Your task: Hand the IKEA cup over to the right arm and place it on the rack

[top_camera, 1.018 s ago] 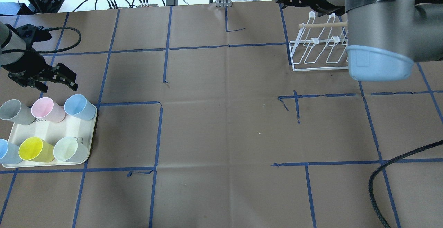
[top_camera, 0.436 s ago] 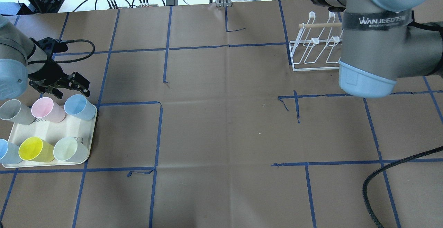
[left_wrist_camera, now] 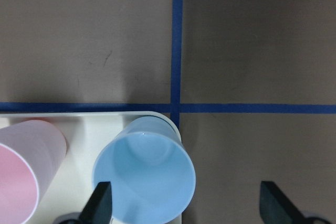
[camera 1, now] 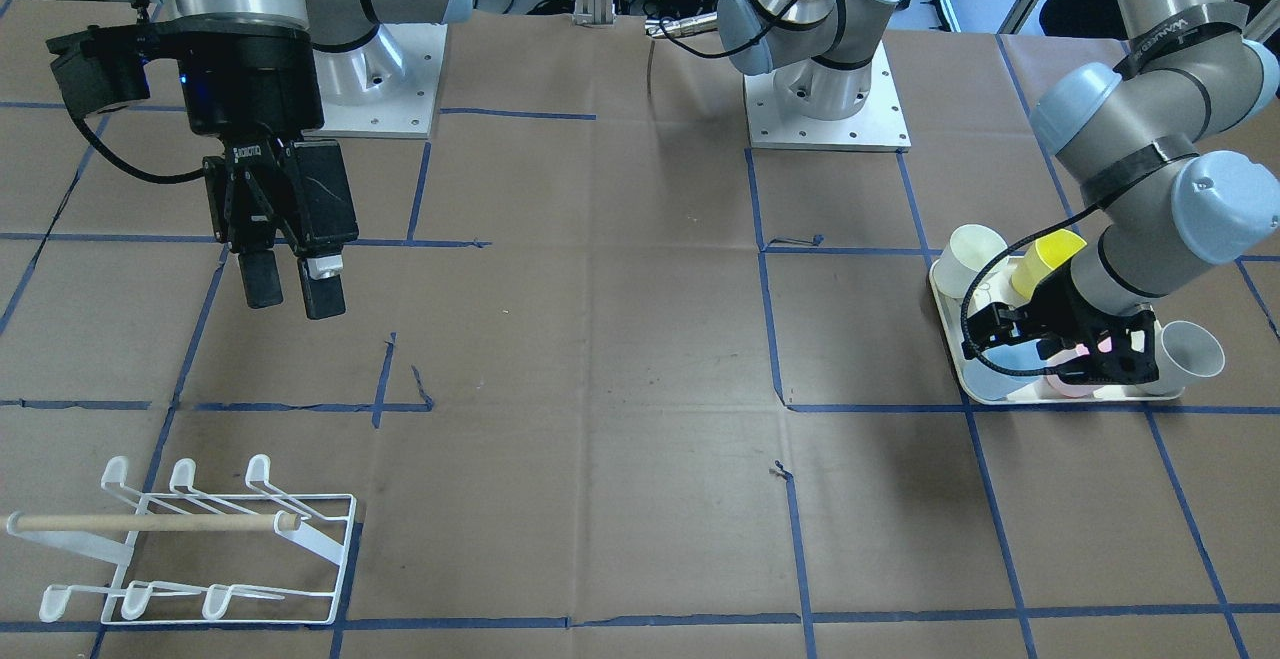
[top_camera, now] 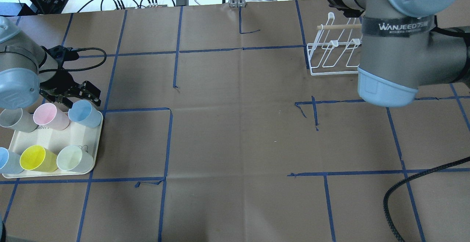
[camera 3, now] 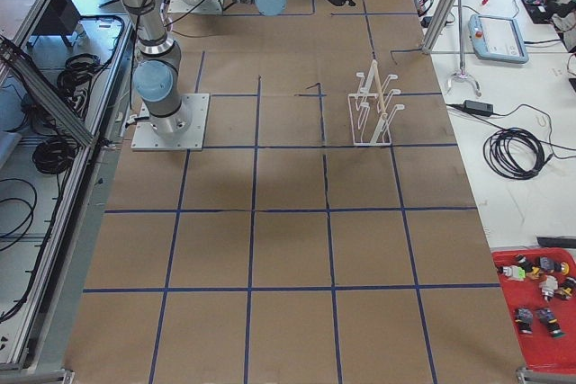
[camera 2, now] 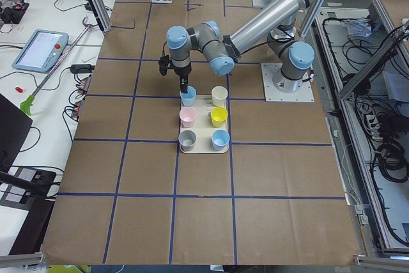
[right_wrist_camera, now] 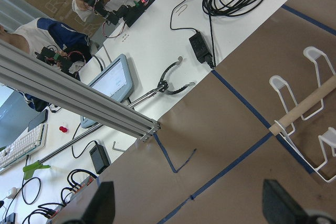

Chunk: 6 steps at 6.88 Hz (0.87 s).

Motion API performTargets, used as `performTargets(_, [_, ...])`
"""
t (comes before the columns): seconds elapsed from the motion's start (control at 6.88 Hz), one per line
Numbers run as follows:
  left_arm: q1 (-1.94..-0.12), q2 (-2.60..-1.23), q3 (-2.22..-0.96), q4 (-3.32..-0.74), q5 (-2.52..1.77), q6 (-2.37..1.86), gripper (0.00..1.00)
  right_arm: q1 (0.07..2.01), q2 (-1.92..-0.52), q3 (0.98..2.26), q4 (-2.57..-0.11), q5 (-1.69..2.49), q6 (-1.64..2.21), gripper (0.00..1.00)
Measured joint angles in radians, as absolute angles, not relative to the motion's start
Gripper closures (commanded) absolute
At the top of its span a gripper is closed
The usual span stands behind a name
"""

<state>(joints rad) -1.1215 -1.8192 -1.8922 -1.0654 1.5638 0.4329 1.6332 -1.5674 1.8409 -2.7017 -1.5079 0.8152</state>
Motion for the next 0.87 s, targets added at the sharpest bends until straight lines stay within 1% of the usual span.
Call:
performTargets(0.15, [-1.122, -1.822, -1.927, -1.020, 1.566, 0.433, 0.00, 1.636, -1.570, 1.873, -2.741, -1.507, 0.834, 0.00])
performTargets(0.44, [-1.121, -1.823, -1.958, -0.987, 1.571, 0.433, 0.00, 1.639, -1.561, 1.933, -2.915, -1.420, 0.945, 0.00])
performTargets(0.58, [-1.120, -1.823, -1.960, -0.983, 1.573, 0.433, 0.23, 1.640, -1.559, 1.956, -2.976, -1.335, 1.028, 0.00])
performTargets(0.73, [-1.120, -1.823, -1.960, -0.981, 1.574, 0.433, 0.55, 1.641, -1.554, 1.969, -3.031, -1.275, 1.091, 0.00])
performTargets(0.87, [-1.119, -1.822, -1.960, -0.981, 1.574, 0.432, 0.82, 1.641, -1.544, 1.977, -3.081, -1.233, 1.120, 0.00])
